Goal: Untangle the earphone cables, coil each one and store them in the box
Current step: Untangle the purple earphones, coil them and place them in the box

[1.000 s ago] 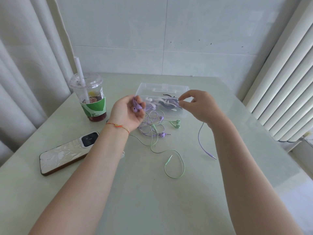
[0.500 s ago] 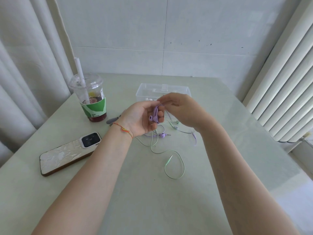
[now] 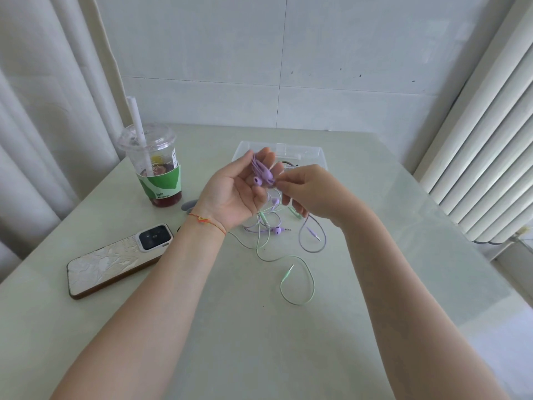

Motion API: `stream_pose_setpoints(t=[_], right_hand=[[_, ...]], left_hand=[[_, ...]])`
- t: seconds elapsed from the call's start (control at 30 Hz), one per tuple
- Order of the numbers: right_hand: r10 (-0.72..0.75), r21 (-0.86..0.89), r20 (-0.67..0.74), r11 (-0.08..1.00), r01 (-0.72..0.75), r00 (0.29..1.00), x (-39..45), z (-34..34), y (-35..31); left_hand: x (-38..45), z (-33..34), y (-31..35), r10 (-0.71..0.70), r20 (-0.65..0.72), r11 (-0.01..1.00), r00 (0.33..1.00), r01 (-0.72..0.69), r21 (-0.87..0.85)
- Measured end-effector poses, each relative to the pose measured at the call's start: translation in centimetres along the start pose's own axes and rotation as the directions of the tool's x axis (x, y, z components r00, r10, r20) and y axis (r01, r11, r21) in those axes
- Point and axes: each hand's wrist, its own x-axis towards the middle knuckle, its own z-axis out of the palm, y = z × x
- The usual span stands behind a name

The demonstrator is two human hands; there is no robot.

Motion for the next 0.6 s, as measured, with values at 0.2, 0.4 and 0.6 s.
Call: stream_pose_setpoints(t=[0.2, 0.4, 0.6], right_hand=[[0.051, -0.157, 0.207, 0.987, -0.018, 0.977, -0.5, 0.1, -0.1], [0.039, -0.235, 0.178, 0.972, 0.004, 0.983, -0.6, -0.4, -0.6], [0.061, -0.330, 0.260, 0.943, 0.029, 0.964, -1.4, -0.5, -1.5]], left_hand=[[0.6, -0.7, -0.2, 0.193, -0.061, 0.933, 0.979, -0.163, 0.322], [1.2, -1.3, -0.9, 0.290, -0.055, 0.766, 0.955, -0.198, 0.611], [1.1, -0.5, -1.5, 0.350, -0.102, 0.815, 0.931, -0.249, 0.524]])
